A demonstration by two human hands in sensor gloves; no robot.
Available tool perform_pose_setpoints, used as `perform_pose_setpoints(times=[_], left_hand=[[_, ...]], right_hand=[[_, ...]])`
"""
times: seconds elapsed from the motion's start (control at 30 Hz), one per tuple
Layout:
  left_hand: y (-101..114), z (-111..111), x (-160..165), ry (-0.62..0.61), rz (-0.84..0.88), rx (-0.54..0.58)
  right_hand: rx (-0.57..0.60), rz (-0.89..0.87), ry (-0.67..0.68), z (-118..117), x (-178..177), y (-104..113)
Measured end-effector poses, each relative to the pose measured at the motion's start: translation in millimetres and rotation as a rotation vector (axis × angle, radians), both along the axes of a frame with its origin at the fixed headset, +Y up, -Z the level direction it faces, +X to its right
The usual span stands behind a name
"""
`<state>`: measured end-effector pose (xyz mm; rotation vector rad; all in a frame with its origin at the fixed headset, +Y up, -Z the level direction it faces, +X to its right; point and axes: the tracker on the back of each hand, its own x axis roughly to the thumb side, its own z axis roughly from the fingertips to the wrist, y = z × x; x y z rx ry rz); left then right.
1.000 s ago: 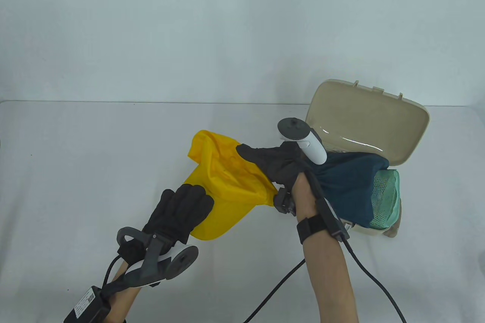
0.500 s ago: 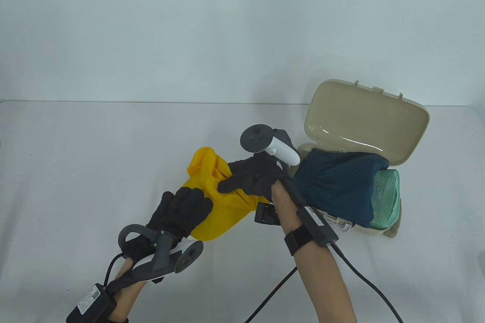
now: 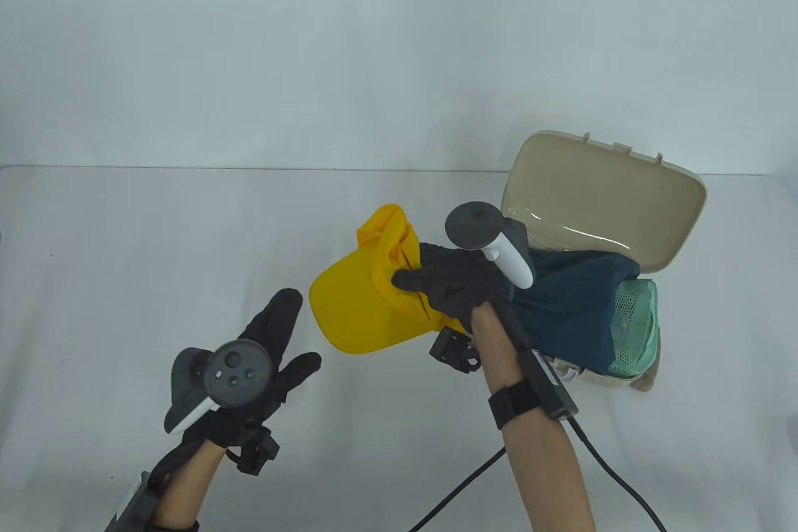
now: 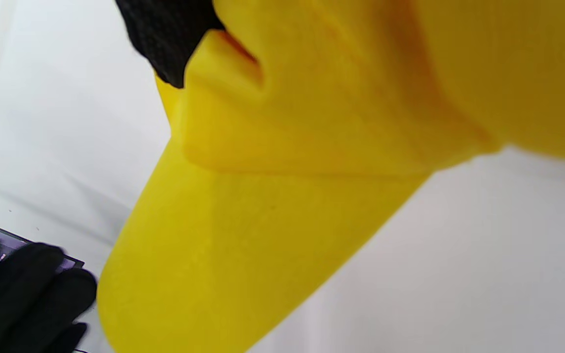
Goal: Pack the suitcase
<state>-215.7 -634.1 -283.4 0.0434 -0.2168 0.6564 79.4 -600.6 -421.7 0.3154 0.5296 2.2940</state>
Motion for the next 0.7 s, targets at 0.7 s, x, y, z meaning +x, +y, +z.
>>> perform_pose_setpoints(times=[0.7], left_hand=[[-62,-23,-29,-0.009,0.839,-0.491]], right_hand=[[0.077,-0.041,0.139,44,-40,-8]])
